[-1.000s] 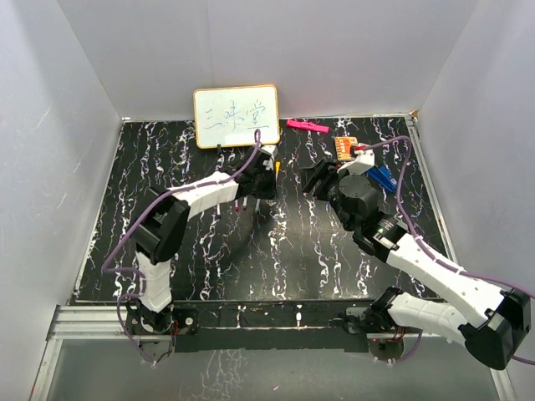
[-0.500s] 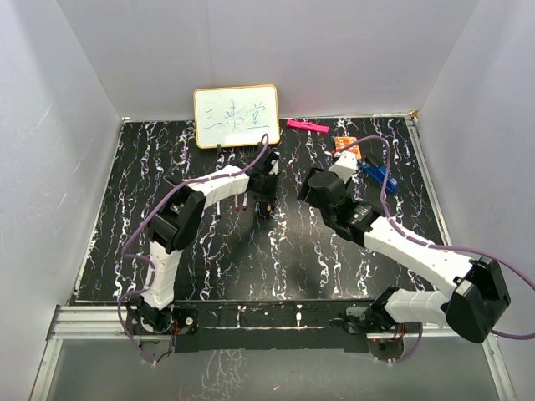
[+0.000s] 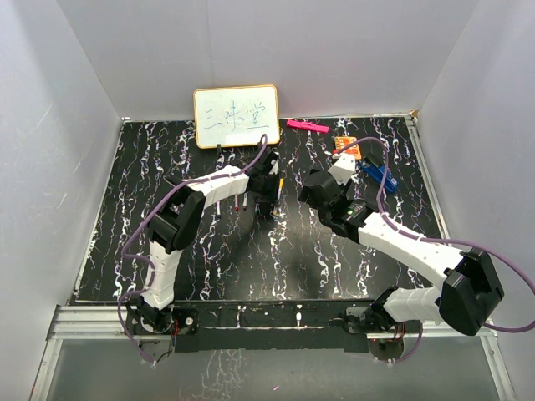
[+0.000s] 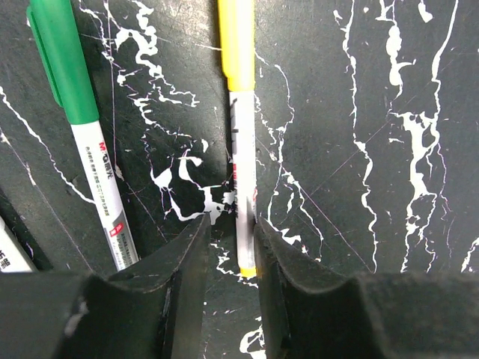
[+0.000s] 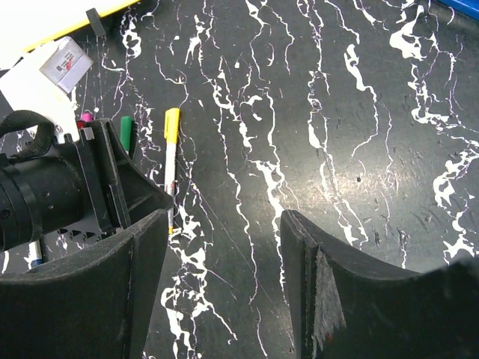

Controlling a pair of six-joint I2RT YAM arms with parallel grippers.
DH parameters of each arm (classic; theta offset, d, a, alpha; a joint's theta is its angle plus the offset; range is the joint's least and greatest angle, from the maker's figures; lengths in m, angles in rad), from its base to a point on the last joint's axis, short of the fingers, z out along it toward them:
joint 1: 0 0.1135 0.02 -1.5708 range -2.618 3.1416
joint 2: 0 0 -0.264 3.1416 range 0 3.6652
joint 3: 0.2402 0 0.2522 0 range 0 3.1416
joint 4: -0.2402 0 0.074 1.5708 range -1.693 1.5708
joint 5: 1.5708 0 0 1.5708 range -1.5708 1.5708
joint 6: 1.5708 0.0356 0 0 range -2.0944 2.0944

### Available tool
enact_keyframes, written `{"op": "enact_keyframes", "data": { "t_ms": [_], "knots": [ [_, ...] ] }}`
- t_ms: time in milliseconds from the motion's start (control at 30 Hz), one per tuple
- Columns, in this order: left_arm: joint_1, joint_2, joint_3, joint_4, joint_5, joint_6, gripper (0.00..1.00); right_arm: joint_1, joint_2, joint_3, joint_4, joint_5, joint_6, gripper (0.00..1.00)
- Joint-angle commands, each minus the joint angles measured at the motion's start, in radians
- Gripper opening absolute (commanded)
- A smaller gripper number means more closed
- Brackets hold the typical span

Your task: Insert the pens into the pen caps

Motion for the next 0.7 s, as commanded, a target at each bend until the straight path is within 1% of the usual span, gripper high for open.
{"op": "enact_keyframes", "data": {
  "t_ms": [0, 200, 367, 467, 533, 667],
  "knots": [
    [0.0, 0.003, -0.037, -0.039, 0.033, -0.017, 0.29, -0.004, -0.009, 0.056, 0.017, 0.029, 0.016, 0.59],
    [0.0, -0.019, -0.041, -0.03, 0.039, -0.017, 0.3, -0.004, -0.02, 0.055, 0.016, 0.037, 0.016, 0.59],
    [-0.002, -0.085, -0.027, -0.019, 0.083, -0.005, 0.3, -0.005, -0.047, 0.036, 0.019, 0.071, 0.037, 0.59],
    [-0.003, -0.167, -0.036, -0.006, 0.095, 0.001, 0.3, -0.004, -0.077, 0.009, 0.019, 0.11, 0.063, 0.59],
    [-0.004, -0.236, -0.068, 0.024, 0.09, 0.004, 0.3, -0.004, -0.097, -0.006, 0.017, 0.139, 0.071, 0.6],
    [-0.002, -0.366, -0.183, 0.084, 0.063, 0.011, 0.3, -0.005, -0.109, -0.006, -0.047, 0.216, 0.1, 0.69]
  ]
}}
